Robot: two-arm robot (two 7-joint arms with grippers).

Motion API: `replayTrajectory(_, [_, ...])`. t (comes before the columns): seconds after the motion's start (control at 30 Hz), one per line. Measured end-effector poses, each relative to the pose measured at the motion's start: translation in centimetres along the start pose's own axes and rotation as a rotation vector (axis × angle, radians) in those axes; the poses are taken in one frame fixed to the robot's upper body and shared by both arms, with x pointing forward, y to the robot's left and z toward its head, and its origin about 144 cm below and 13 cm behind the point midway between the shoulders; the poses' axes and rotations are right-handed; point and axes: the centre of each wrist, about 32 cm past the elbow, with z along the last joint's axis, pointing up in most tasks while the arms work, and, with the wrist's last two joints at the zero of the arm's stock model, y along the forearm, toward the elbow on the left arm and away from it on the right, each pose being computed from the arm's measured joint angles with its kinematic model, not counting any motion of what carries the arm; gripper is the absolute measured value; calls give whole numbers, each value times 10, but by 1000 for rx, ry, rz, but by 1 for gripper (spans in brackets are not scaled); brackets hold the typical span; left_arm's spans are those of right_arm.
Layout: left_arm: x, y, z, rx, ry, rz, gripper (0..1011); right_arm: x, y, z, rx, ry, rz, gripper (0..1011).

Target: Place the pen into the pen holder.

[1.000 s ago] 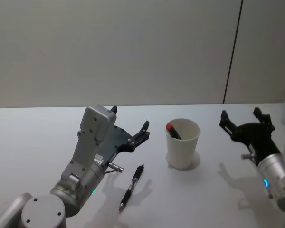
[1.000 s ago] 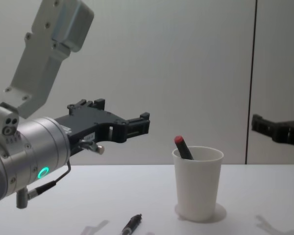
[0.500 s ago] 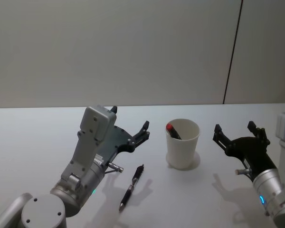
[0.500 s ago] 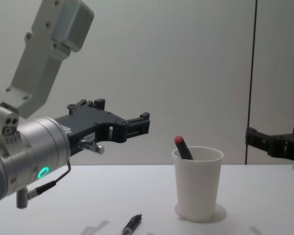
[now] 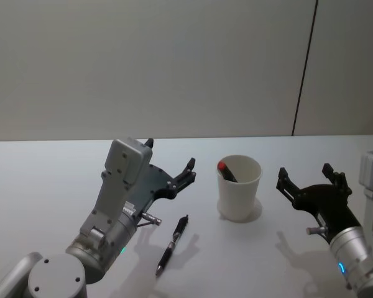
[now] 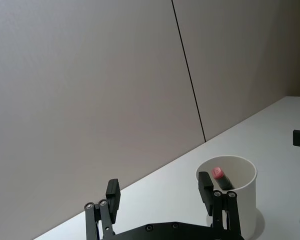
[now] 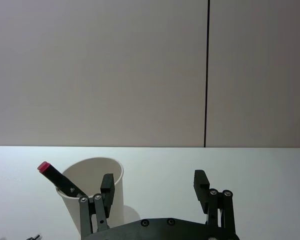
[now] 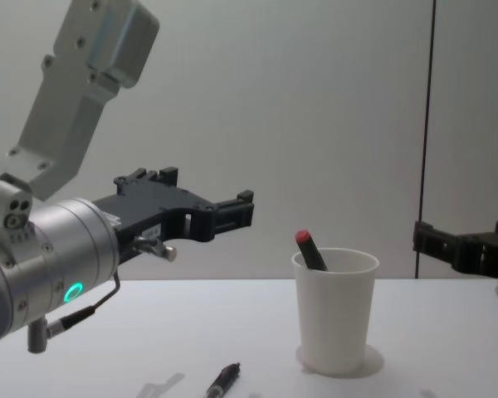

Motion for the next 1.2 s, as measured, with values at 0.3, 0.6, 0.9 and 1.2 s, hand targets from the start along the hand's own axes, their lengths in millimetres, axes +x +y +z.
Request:
replayTrajectory(0.3, [2, -1, 1, 22, 7, -8, 1003, -1, -2, 0, -4, 0, 0, 1002])
replayTrajectory(0.6, [9, -6, 6, 106, 40, -27, 1003, -2, -3, 0, -5, 1, 1, 1002])
replayTrajectory(0.9, [18, -14, 10, 211, 88, -51, 1003, -3, -3, 0, -6, 1, 1, 1002])
replayTrajectory(1.2, [28, -23, 15, 315, 153, -72, 1003, -3, -4, 0, -6, 1, 1, 1002])
